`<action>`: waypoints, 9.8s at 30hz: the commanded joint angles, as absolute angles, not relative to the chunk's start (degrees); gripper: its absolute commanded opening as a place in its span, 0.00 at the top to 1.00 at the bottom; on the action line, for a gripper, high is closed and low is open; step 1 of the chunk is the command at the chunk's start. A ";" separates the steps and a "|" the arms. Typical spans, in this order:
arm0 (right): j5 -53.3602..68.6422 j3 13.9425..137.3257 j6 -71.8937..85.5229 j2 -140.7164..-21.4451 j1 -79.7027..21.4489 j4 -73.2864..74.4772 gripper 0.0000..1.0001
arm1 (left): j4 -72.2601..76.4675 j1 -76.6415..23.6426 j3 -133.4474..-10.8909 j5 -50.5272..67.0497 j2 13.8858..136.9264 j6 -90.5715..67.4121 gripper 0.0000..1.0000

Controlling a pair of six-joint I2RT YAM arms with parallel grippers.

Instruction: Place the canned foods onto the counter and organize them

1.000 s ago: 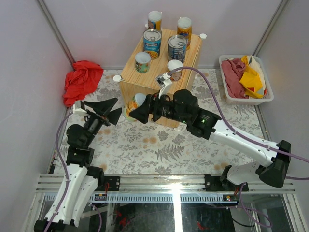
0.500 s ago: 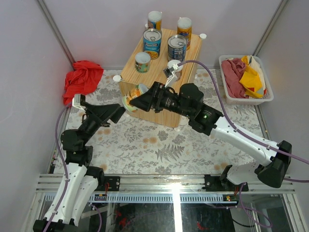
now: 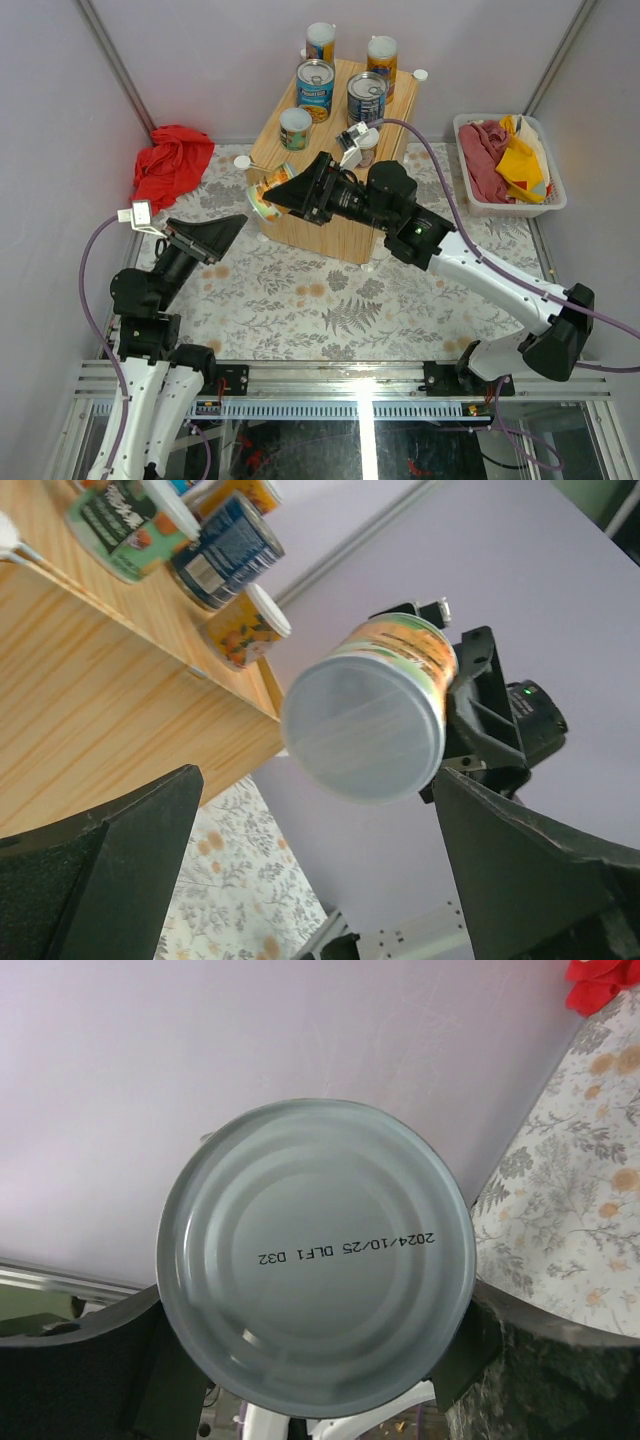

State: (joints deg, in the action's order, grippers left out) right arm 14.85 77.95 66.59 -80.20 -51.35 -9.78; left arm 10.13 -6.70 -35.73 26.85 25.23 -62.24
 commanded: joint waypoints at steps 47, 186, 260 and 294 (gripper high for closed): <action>16.87 75.12 91.55 -80.94 -49.96 -29.03 0.91 | 31.07 -6.85 -33.55 27.14 29.64 -54.57 0.00; -4.41 85.92 -7.46 -70.71 -50.36 15.76 0.04 | -15.13 -12.88 -79.52 40.79 63.69 -37.74 1.00; -18.08 91.54 -36.16 -82.84 -61.73 5.17 1.00 | -31.20 -21.62 -92.69 28.92 69.15 -33.47 0.37; -5.40 91.18 -11.77 -88.23 -50.69 -10.02 1.00 | -26.98 -21.16 -78.27 -11.73 54.20 -46.36 0.20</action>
